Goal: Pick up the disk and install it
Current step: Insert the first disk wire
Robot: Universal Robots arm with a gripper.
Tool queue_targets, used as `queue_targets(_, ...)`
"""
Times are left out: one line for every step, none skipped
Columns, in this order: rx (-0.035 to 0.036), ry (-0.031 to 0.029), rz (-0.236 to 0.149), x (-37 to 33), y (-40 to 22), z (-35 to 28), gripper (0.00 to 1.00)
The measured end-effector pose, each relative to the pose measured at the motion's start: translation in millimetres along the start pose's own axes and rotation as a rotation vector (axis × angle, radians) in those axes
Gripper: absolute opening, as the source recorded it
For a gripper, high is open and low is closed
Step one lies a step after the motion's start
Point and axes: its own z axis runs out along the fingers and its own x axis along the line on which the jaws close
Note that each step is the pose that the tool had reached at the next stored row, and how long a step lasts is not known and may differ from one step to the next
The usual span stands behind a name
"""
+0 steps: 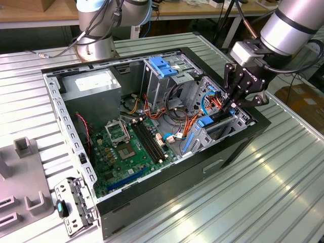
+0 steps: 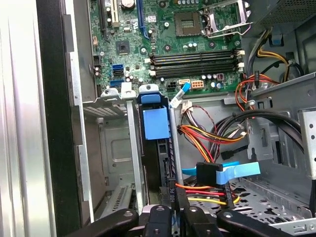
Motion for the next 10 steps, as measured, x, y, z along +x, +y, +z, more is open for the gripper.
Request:
queue_targets(-0.0043,0.0004,0.0,0.0,0.0,0.0,0.16)
queue_targets(-0.0106,0.0013,0.001,0.0,0.0,-0.1,0.16)
queue_targets(-0.0153,0.0018,0.001,0.0,0.0,-0.1,0.16)
queue_targets(-0.0217,0.0025,0.002,0.0,0.0,-0.2,0.16)
queue_targets(-0.0273,0.003,0.003,0.0,-0.1,-0.1,0.16)
queue_targets(-0.0284,0.003,0.004,0.0,-0.2,-0.1,0.16)
queue_targets(-0.0285,0.003,0.004,0.0,-0.2,-0.1,0.16)
queue_targets(-0.0285,0.0031,0.004,-0.1,-0.4,-0.2,0.16)
queue_targets(-0.0287,0.0033,0.003,-0.1,-1.2,-0.5,0.16)
queue_targets(-0.0289,0.0032,0.004,-0.3,-2.2,-1.0,0.16)
